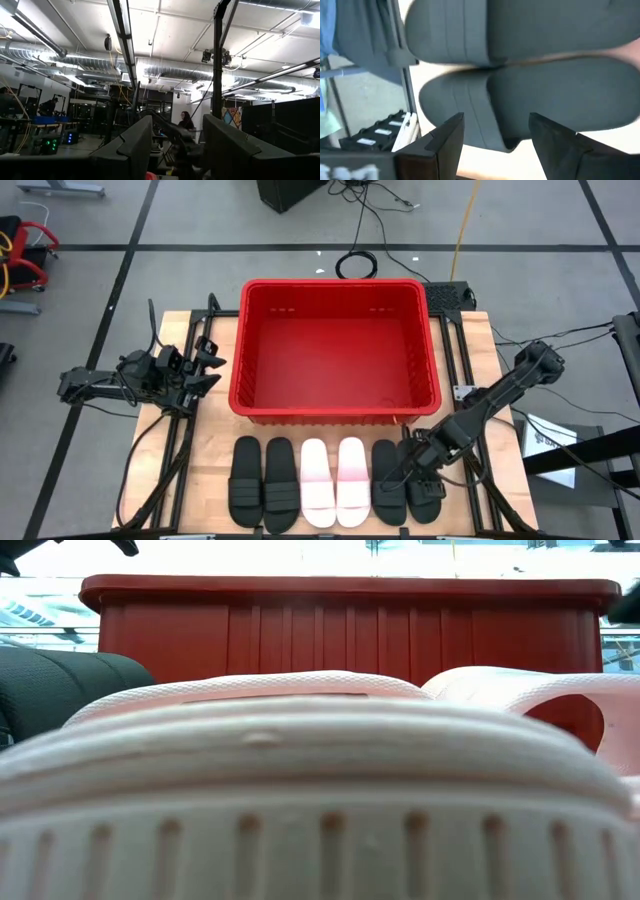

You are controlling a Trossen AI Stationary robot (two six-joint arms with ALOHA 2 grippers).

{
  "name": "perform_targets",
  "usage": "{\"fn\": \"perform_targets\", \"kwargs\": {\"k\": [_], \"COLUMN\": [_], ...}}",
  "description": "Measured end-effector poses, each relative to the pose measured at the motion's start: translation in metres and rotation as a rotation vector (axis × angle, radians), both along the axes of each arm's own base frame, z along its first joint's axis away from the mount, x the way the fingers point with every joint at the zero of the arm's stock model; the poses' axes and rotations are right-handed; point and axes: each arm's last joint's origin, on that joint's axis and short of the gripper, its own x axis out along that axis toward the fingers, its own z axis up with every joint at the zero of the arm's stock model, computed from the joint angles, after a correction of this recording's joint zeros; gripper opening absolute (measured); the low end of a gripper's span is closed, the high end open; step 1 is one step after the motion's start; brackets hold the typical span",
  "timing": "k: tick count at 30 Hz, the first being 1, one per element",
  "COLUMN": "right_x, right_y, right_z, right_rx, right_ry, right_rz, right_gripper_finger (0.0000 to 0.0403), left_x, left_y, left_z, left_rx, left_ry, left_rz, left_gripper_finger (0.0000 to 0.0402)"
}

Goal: Pick and place slides into bin
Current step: Put the black slide into the red bin

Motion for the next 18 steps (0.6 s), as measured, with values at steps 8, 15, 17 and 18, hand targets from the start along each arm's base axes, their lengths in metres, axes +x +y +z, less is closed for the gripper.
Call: {"fn": "perform_targets", "kwargs": {"k": [8, 15, 17, 18], "right_x": [-0.006, -0.016, -0.018, -0.018], "right_y": [0.0, -0.001, 0.0, 0.0], "right_z": [-0.044, -0.07, -0.074, -0.075], "right_rx": [0.171, 0.254, 0.269, 0.28], "right_ry": [0.017, 0.036, 0.023, 0.013], "right_rz": [-0.03, -0.058, -0.048, -0.044], "right_gripper_finger": [0.0212, 0.0211, 0.0207, 0.0203], "left_x": [0.0, 0.0, 0.0, 0.0], "left_y": [0.0, 0.0, 0.0, 0.0], "left_z": [0.0, 0.0, 0.0, 0.0], "left_rx": [0.001, 0.001, 0.001, 0.001], "left_ry": [0.0, 0.001, 0.001, 0.002], "left_rz": [0.001, 0.001, 0.001, 0.001], "left_gripper_finger": [0.0184, 0.0184, 0.0184, 0.0184]}}
